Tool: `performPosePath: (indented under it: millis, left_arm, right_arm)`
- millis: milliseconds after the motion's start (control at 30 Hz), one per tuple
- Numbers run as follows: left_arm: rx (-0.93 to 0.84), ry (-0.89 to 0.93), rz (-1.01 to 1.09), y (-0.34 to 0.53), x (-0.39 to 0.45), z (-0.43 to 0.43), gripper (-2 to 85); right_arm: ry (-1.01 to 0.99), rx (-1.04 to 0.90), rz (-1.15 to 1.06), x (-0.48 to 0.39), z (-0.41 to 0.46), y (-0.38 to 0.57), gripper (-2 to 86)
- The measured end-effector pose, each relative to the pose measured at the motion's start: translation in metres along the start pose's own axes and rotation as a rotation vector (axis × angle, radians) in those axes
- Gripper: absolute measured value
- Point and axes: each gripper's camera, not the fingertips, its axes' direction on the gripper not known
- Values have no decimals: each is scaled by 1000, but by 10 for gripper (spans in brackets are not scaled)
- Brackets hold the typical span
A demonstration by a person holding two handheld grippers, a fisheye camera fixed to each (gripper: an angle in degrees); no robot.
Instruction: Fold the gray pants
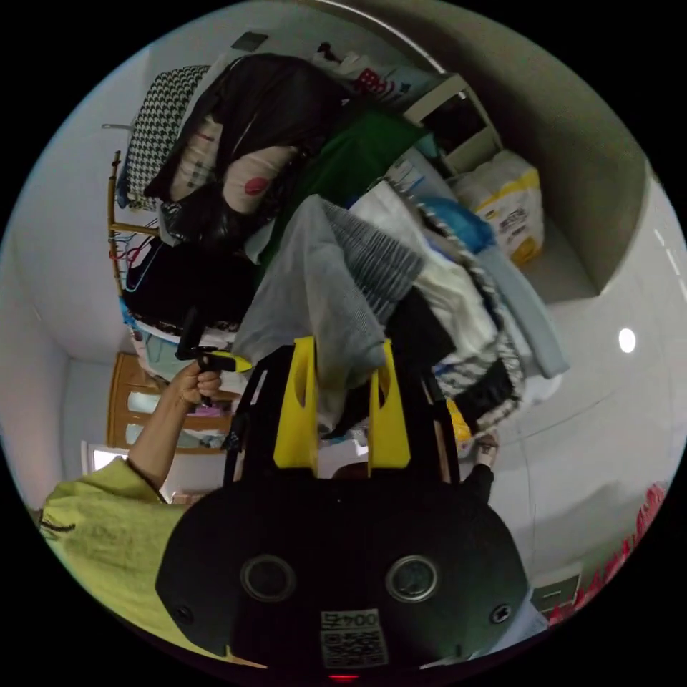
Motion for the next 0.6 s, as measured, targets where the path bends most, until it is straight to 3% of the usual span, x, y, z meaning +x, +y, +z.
performPosePath:
  millis: [133,200,367,467,600]
  left_arm:
    - [37,18,29,29,2,-1,29]
    - [160,-3,58,50,17,-13,17]
    - [379,-49,179,27,58,1,11]
    - [431,-212,108,-14,55,28,9]
    - [347,-460,104,-55,43,78,6]
  right_arm:
    - [285,132,2,1,-74,33,95]
    - [323,164,-62,-17,-89,36,93]
    - [404,63,-265,-90,-27,5,91]
    - [546,-12,-276,-103,19,-19,85]
    - [691,-74,-300,-114,46,-36,82]
